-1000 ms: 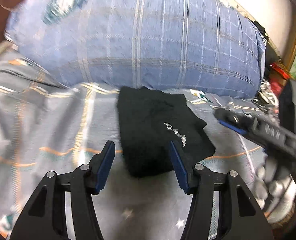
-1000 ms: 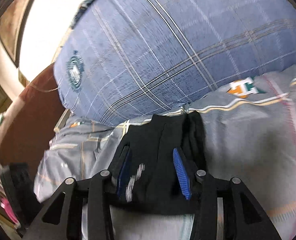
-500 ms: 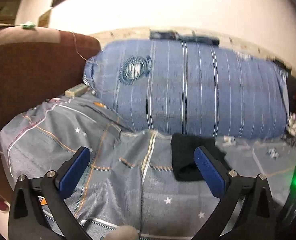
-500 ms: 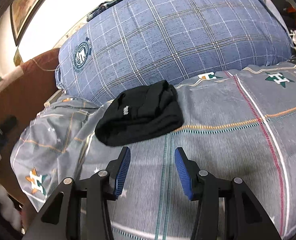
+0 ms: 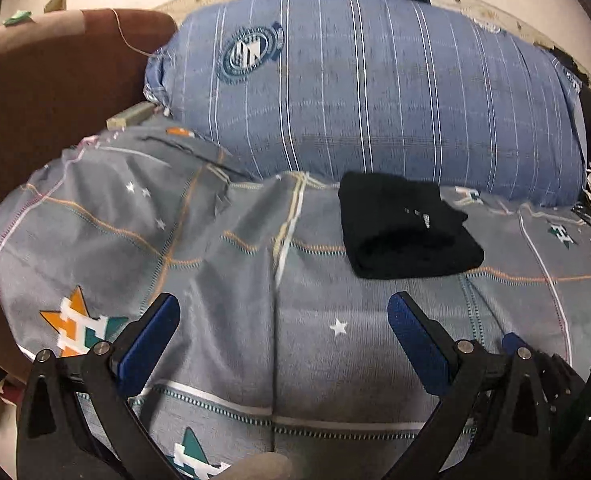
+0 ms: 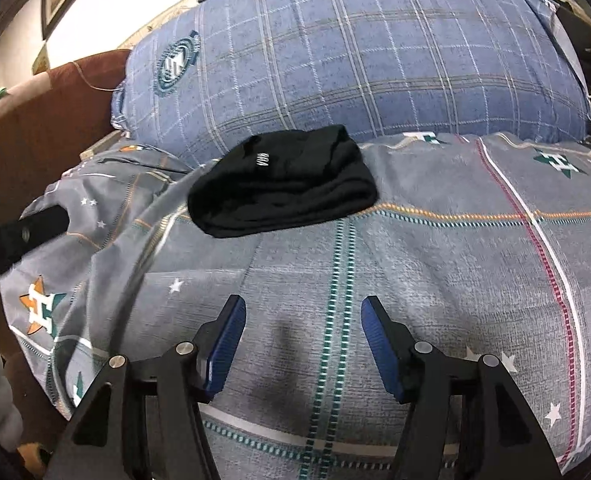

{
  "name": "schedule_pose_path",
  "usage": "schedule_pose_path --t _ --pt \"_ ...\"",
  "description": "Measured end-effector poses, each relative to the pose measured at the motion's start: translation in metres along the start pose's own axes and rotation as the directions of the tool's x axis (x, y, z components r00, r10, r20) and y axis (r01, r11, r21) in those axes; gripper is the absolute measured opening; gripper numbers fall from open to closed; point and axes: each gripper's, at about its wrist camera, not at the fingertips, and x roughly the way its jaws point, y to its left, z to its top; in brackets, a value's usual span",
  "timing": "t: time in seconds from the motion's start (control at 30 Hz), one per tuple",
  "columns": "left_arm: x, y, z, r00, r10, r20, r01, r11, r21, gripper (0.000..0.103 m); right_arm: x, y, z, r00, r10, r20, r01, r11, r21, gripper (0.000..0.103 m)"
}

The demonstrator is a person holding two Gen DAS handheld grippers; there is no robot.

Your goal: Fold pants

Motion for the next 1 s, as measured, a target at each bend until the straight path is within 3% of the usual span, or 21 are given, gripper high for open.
schedule_pose_path --t 1.0 --pt "0.035 -0.013 -0.017 0.980 -0.122 -0.158 0.123 0.992 -0.001 0.103 0.014 -0.012 0.001 0.997 -0.083 -0.010 0.083 0.996 -0.024 0.064"
